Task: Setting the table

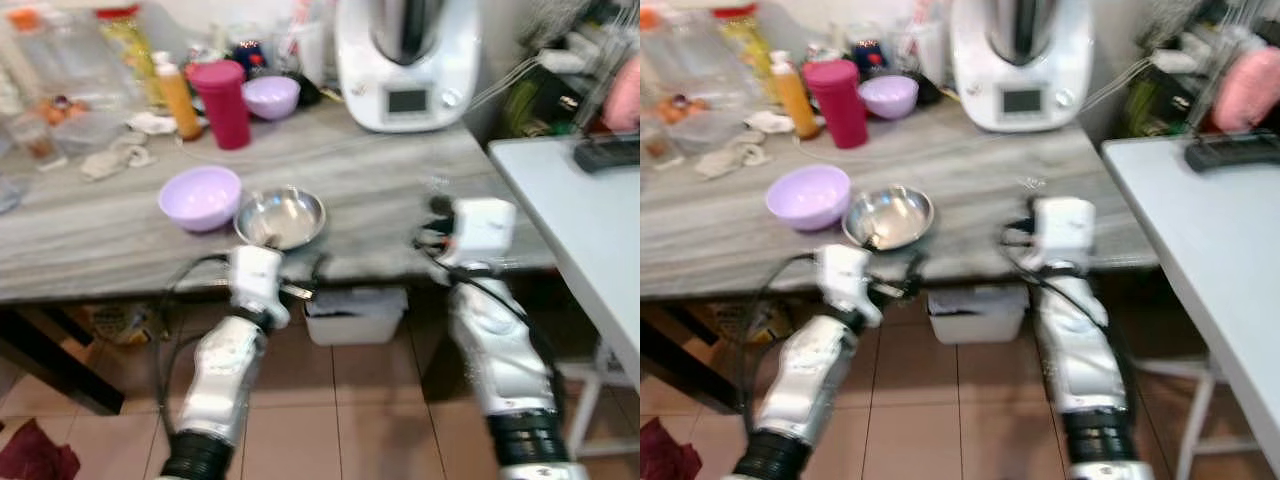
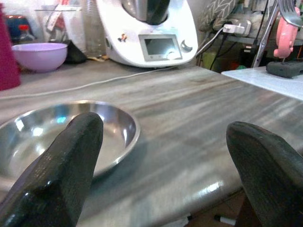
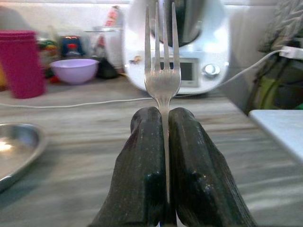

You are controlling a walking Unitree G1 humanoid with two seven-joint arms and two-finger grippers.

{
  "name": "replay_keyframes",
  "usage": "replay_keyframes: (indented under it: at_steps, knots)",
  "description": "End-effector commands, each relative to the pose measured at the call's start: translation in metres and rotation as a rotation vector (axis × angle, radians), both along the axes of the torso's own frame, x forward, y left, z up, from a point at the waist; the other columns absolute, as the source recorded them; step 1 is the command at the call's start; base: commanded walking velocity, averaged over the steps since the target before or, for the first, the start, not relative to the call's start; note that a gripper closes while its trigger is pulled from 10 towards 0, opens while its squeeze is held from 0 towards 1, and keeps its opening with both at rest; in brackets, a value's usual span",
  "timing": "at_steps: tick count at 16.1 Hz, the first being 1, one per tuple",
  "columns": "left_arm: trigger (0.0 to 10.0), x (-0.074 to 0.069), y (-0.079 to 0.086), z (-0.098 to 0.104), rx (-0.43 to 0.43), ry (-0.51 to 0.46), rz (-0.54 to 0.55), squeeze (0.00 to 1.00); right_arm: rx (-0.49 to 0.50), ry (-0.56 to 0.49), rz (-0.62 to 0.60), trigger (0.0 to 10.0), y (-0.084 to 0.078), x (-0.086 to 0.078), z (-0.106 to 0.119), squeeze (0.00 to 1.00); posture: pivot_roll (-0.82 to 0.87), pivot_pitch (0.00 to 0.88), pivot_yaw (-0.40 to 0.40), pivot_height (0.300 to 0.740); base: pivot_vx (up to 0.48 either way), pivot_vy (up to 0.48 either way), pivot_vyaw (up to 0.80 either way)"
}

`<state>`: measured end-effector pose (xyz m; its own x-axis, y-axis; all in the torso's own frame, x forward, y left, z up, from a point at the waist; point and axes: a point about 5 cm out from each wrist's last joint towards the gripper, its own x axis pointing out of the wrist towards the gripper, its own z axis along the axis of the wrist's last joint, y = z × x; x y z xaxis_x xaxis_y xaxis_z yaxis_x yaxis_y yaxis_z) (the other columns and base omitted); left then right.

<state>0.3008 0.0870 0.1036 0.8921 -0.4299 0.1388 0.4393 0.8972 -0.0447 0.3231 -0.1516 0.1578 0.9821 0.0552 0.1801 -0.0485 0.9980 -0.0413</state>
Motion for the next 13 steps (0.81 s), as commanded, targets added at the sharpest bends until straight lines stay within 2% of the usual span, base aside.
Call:
replay_keyframes:
  at_steps: [1, 8, 10, 13]
  knots:
    - [10.0, 0.002, 0.013, 0.0, 0.014, -0.005, 0.038, 0.0, 0.011, -0.031, 0.043, 10.0, 0.013, 0.001, 0.009, 0.0, -0.18, 0.057, 0.041, 0.74, 0.48, 0.0, 0.43]
    - [10.0, 0.002, 0.013, 0.0, 0.006, -0.002, 0.044, 0.0, 0.009, -0.022, 0.038, 10.0, 0.011, 0.001, 0.007, 0.0, -0.18, 0.06, 0.038, 0.74, 0.47, 0.0, 0.0]
    - [10.0, 0.0, 0.016, 0.004, -0.006, -0.022, 0.052, 0.0, 0.01, -0.019, 0.037, 10.0, 0.011, 0.0, 0.006, 0.0, -0.18, 0.063, 0.039, 0.74, 0.0, 0.0, 0.0]
    - [10.0, -0.007, 0.031, 0.008, 0.006, -0.044, 0.072, 0.0, 0.012, -0.011, 0.033, 10.0, 0.01, -0.003, 0.003, 0.0, -0.18, 0.071, 0.044, 0.74, 0.0, 0.0, 0.0]
